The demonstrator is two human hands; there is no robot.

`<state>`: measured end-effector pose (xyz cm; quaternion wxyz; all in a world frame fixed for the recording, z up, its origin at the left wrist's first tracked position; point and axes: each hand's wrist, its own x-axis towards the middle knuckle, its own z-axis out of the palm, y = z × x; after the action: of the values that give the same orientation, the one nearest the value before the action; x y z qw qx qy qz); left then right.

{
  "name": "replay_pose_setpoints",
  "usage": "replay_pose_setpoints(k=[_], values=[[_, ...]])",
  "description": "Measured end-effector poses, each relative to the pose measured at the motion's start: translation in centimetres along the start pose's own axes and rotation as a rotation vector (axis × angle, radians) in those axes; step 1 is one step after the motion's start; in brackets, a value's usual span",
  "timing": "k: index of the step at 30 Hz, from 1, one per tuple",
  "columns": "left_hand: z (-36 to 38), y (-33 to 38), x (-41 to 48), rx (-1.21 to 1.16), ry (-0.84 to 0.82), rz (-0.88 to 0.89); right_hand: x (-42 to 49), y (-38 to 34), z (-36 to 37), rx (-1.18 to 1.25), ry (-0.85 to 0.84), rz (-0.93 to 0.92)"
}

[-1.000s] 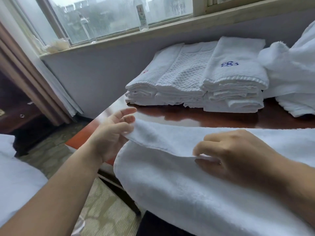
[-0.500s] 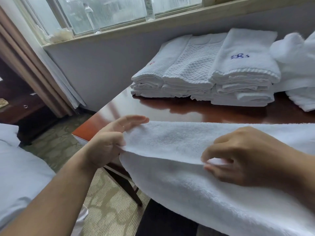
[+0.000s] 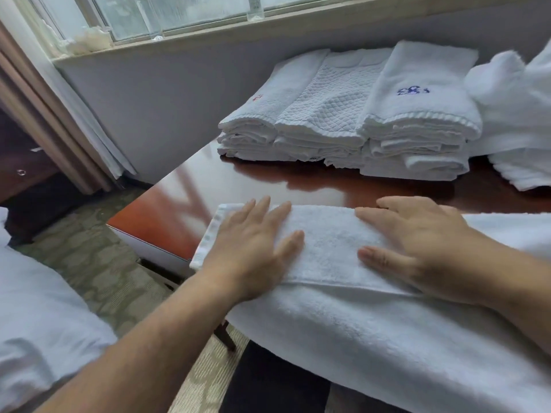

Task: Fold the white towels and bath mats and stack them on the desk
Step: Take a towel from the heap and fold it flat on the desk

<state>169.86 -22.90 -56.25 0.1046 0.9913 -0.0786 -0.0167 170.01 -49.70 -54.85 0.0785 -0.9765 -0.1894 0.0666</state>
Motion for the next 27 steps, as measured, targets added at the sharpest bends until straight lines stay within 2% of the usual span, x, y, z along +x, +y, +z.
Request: replay_pose_setpoints(k=[11, 14, 17, 19, 21, 23, 25, 27], values=[[-0.5, -1.7, 9.0, 0.08, 0.005, 0.109, 5.7, 2.6, -1.4, 0.048, -0.019, 0.033], [-0.8, -1.8, 10.1, 0.01, 0.088, 0.138, 6.0, 2.1, -1.6, 0.067, 0.114, -0.002], [-1.2, -2.1, 8.4, -0.225, 0.267, 0.358, 3.7, 2.1, -1.6, 0.015, 0.389, -0.113], [-1.4, -2.9, 7.1, -0.258, 0.266, 0.431, 2.0, 2.7, -1.5, -0.004, 0.378, -0.123], [-1.2, -3.5, 6.2, -0.149, 0.173, 0.418, 0.6, 3.1, -0.8, -0.023, 0.313, -0.095], [-0.9, -3.8, 5.6, -0.064, 0.099, 0.389, -0.2, 3.2, -0.3, -0.005, 0.366, -0.134], [-0.7, -3.7, 5.2, -0.096, 0.139, 0.376, -0.6, 2.6, 0.0, -0.009, 0.443, -0.253], [-0.6, -3.5, 4.8, -0.16, 0.265, 0.414, -1.0, 2.1, 0.1, -0.002, 0.508, -0.336]])
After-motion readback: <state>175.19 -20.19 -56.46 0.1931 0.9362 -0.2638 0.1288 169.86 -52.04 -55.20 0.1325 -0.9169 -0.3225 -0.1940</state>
